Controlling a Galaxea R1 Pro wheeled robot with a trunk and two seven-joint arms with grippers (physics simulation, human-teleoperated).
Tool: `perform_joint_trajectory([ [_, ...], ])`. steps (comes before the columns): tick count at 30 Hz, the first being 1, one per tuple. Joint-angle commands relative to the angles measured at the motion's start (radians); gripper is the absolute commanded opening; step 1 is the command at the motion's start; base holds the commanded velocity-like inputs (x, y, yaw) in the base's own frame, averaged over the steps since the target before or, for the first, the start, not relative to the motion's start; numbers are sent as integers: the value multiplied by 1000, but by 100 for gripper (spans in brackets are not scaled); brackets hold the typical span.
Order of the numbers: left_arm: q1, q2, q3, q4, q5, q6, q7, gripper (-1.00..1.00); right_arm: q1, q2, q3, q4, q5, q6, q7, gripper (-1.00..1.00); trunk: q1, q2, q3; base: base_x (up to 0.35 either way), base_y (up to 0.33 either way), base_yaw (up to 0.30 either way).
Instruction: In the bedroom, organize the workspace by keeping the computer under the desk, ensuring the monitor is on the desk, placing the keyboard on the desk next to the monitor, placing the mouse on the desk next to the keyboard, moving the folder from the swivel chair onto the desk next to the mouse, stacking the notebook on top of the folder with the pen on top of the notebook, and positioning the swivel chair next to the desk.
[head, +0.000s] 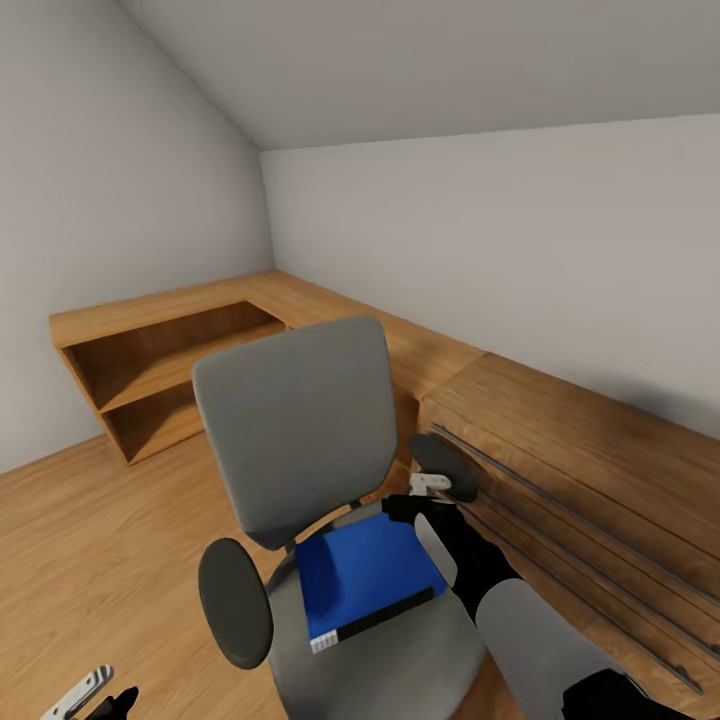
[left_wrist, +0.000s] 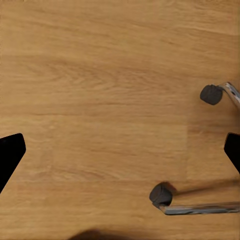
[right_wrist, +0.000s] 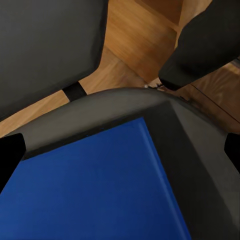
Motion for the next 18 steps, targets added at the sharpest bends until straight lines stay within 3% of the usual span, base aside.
perform_joint_trajectory([
  [1,0,0,1,-2,11,6,7,100,-1,-1,5,-1,-11,3,-9,100,0,0,-1,16,0,0],
  [9,0,0,2,-2,11,6,10,100,0,-1,4,2,-11,2,-9,100,0,0,-1,5,0,0],
  [18,0,0,2,-3,11,6,10,100,0,-1,4,7,-11,-5,-8,100,34,-63,-29,0,0,0],
])
